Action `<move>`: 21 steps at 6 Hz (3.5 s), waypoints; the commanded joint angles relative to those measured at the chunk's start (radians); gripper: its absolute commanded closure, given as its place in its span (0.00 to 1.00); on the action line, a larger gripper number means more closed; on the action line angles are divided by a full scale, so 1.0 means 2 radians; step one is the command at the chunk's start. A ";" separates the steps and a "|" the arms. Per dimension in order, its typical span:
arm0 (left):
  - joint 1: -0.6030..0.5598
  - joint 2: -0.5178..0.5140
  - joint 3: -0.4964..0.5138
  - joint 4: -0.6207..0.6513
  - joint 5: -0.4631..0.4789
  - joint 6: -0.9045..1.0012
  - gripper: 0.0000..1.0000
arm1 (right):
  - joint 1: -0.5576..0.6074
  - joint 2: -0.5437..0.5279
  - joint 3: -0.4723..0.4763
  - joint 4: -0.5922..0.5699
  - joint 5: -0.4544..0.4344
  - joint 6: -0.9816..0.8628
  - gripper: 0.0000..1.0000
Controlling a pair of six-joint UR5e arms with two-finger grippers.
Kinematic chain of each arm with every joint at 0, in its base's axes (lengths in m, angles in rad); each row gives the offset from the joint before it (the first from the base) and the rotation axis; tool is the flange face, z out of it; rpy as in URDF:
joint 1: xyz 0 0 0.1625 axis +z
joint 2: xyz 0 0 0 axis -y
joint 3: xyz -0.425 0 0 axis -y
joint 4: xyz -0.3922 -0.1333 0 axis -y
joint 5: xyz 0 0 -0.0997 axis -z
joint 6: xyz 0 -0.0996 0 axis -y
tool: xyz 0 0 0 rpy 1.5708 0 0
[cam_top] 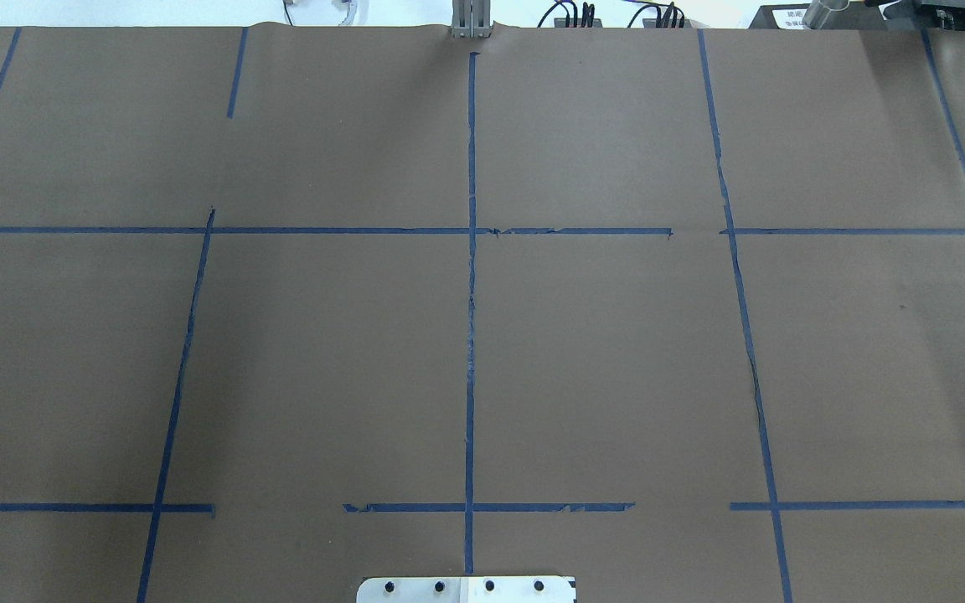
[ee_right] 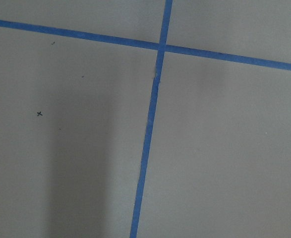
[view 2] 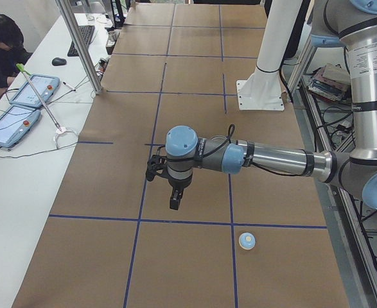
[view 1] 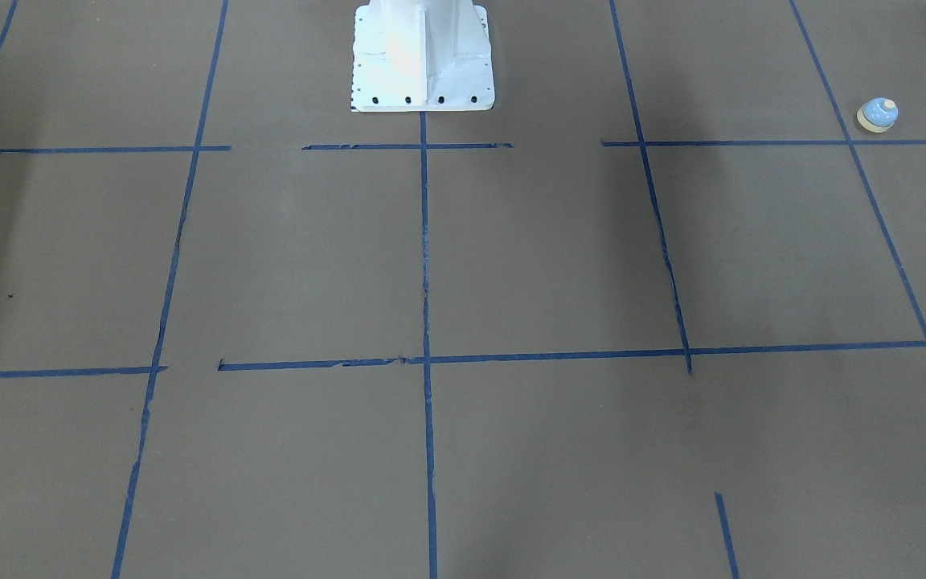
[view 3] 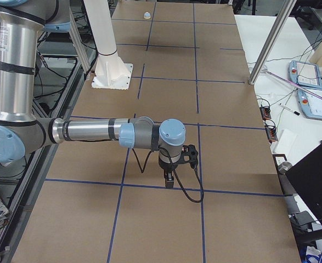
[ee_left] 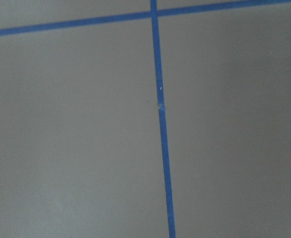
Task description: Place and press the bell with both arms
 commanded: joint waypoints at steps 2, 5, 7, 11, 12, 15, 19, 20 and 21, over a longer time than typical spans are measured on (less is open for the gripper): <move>0.096 0.070 0.004 -0.061 0.009 -0.048 0.00 | 0.000 -0.003 0.002 0.000 0.000 0.000 0.00; 0.169 0.152 0.092 -0.232 0.040 -0.066 0.00 | 0.000 -0.003 0.003 0.000 0.000 0.000 0.00; 0.202 0.172 0.129 -0.285 0.027 -0.069 0.00 | 0.000 -0.003 0.006 0.000 -0.001 0.000 0.00; 0.249 0.176 0.163 -0.286 0.004 -0.065 0.00 | 0.000 -0.004 0.007 0.000 -0.002 -0.001 0.00; 0.254 0.176 0.169 -0.286 0.004 -0.065 0.00 | 0.000 -0.004 0.007 0.000 -0.002 -0.001 0.00; 0.256 0.175 0.173 -0.286 0.019 -0.066 0.00 | 0.000 -0.004 0.007 0.000 -0.002 0.000 0.00; 0.271 0.170 0.184 -0.286 0.019 -0.066 0.00 | 0.000 -0.004 0.007 0.000 -0.002 0.000 0.00; 0.275 0.167 0.184 -0.286 0.019 -0.067 0.00 | 0.000 -0.004 0.008 0.001 -0.002 0.000 0.00; 0.279 0.161 0.186 -0.286 0.019 -0.067 0.00 | 0.000 -0.004 0.010 0.000 -0.002 0.001 0.00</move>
